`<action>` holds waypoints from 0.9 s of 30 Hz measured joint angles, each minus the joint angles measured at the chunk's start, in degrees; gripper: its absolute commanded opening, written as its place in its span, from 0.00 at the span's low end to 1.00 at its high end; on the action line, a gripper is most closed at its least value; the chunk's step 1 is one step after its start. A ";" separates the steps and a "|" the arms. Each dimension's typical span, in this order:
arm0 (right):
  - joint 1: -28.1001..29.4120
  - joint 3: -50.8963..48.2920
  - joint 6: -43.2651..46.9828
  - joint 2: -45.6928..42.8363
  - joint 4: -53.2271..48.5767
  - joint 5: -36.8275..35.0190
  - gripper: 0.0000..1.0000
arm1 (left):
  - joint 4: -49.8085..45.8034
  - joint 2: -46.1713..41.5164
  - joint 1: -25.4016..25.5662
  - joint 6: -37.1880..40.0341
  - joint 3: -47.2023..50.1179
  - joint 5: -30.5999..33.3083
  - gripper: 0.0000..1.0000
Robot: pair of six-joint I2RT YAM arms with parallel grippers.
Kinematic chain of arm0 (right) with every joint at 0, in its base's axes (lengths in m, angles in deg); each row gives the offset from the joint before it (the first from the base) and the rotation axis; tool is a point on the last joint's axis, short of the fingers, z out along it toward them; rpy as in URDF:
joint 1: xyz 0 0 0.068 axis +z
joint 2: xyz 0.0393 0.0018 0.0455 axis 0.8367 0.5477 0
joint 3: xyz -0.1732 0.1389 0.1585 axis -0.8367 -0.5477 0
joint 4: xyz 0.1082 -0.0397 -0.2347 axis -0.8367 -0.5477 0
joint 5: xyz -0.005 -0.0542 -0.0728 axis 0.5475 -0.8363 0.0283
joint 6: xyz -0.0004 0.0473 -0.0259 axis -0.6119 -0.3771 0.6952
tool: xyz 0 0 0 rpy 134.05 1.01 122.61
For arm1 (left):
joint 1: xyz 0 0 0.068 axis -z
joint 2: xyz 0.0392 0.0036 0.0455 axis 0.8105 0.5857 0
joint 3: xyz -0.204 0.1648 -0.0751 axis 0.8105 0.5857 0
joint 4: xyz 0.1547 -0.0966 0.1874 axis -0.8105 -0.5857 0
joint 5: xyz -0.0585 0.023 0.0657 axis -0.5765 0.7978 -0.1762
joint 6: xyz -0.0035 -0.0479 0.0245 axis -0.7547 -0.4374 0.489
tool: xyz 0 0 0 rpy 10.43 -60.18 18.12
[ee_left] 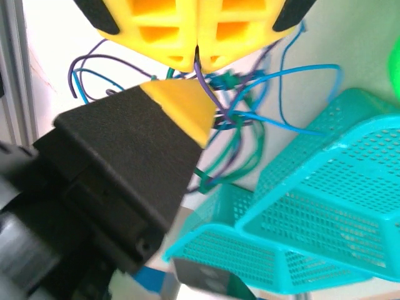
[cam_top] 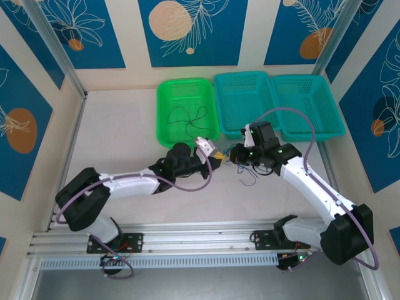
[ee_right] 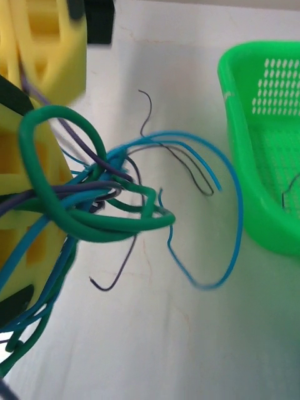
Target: Untangle the cables
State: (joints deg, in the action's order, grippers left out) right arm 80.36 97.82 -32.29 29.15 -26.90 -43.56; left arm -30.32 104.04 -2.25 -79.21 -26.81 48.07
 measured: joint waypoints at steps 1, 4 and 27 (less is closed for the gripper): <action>-0.87 -0.70 -0.11 -0.42 0.04 0.24 0.01 | -0.07 -1.25 -0.15 -0.35 0.61 0.83 0.00; -3.19 -2.64 -0.09 -1.84 0.50 1.55 0.03 | -0.22 -4.96 -0.72 -1.09 2.10 2.69 0.00; -3.48 -6.40 3.65 -3.61 5.49 12.90 0.01 | -2.03 -6.40 -5.22 -0.31 5.09 -14.12 0.26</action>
State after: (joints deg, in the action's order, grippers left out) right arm 76.89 91.42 -28.64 25.55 -21.41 -30.67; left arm -32.35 97.64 -7.47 -79.52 -21.72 33.95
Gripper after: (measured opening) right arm 0.087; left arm 0.253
